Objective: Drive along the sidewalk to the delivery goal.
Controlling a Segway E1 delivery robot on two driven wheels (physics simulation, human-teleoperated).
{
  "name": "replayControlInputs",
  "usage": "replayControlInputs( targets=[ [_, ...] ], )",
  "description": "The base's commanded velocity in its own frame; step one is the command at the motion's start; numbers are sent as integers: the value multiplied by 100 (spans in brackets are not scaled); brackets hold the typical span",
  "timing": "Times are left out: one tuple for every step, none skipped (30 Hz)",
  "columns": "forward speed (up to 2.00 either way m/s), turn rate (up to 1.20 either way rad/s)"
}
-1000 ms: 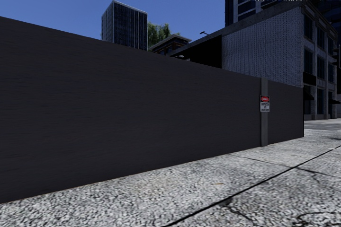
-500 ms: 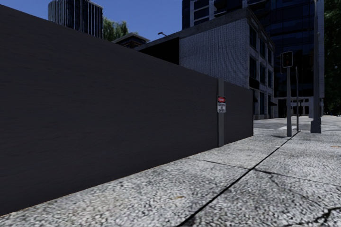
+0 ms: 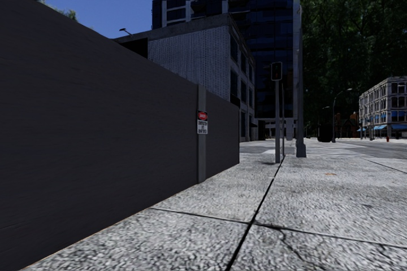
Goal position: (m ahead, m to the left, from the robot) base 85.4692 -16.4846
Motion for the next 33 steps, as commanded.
replayControlInputs(
  targets=[
    [200,-74],
    [200,-74],
    [200,-80],
    [200,-83],
    [200,-83],
    [200,-83],
    [200,-83],
    [200,-83],
    [200,-83],
    [200,-83],
    [200,-83],
    [200,-83],
    [200,-83],
    [200,-83],
    [200,-83],
    [200,-83],
    [200,-83],
    [200,-83],
    [200,-83],
    [200,-81],
    [200,-68],
    [200,-68],
    [200,-45],
    [200,0],
    [200,0],
    [200,0],
    [200,0],
    [200,0],
    [200,0],
    [200,0],
    [200,0],
    [200,0],
    [200,0]
  ],
)
